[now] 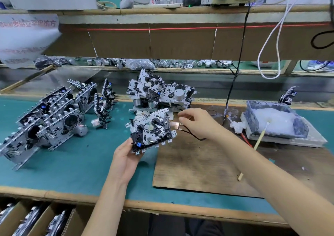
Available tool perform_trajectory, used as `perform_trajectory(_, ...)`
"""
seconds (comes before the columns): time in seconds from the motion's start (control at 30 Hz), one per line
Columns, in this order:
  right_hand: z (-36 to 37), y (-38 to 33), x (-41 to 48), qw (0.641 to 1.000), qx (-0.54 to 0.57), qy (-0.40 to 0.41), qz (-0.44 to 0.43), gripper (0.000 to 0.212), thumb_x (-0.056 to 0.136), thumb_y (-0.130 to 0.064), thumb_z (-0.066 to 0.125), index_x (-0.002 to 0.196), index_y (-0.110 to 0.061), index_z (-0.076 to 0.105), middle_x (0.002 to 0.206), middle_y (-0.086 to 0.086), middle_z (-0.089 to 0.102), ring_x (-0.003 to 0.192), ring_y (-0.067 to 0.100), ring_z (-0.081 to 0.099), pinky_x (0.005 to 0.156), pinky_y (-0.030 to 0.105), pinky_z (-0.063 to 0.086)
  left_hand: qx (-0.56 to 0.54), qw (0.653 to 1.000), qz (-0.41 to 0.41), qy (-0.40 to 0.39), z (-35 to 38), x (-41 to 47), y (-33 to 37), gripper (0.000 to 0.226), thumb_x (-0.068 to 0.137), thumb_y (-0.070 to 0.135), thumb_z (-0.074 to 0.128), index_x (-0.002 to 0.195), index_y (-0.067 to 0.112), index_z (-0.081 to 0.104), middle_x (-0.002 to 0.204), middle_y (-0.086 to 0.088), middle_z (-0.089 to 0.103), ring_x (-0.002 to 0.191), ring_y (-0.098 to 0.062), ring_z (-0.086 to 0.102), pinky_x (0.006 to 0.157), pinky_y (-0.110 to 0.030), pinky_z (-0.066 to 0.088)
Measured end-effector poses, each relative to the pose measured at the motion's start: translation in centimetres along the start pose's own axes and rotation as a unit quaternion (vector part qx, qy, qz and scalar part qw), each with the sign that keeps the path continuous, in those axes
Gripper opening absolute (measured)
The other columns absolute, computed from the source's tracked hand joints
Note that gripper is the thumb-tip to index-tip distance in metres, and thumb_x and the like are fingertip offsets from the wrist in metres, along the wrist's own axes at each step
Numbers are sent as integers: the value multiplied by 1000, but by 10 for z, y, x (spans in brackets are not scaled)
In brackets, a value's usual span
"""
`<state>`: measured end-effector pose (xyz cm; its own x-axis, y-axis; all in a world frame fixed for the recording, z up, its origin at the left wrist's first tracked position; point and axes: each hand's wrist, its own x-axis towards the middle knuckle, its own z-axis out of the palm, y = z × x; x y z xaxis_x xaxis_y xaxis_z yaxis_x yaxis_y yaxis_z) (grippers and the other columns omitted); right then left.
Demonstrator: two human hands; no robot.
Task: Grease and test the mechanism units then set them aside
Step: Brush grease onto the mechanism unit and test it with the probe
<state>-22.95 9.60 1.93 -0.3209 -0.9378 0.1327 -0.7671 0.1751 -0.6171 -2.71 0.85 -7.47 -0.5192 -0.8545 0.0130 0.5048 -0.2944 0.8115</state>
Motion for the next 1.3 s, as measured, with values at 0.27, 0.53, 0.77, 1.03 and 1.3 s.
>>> perform_trajectory(0.27,-48,13,-36,962,-255,2,96,35,95,-33,43,98,-6,66,93,12,65,85,30,59,71,34,49,-13,1000,-4,2,-5,3,-2,50,97,8,34,75,15,79,84,0,74,74,-7,68,62,-17,53)
perform_trajectory(0.53,-71,52,-80,874,-344,-198,282,47,98,-45,31,114,-7,55,119,11,55,96,25,51,79,31,40,-33,999,-1,2,-2,5,-4,58,100,7,28,72,15,78,83,3,74,71,-6,68,64,-19,54)
perform_trajectory(0.77,-87,68,-90,911,-279,-125,278,34,94,-4,33,113,-5,61,119,12,59,103,27,56,86,30,46,-48,999,-1,3,2,5,-7,59,100,10,28,71,17,79,84,4,74,70,-5,67,64,-18,54)
perform_trajectory(1.03,-95,81,-87,952,-188,72,232,40,89,4,39,121,-10,58,112,14,62,94,25,53,70,24,36,-27,1000,0,-1,6,5,-11,61,100,5,27,67,17,77,78,4,72,64,-5,64,61,-16,52)
perform_trajectory(1.3,-88,36,-86,942,-140,304,-29,19,93,-5,51,100,4,66,92,15,68,86,24,61,77,32,45,-13,1000,-1,14,6,6,-10,58,100,8,30,68,18,78,77,4,73,65,-5,65,61,-17,52)
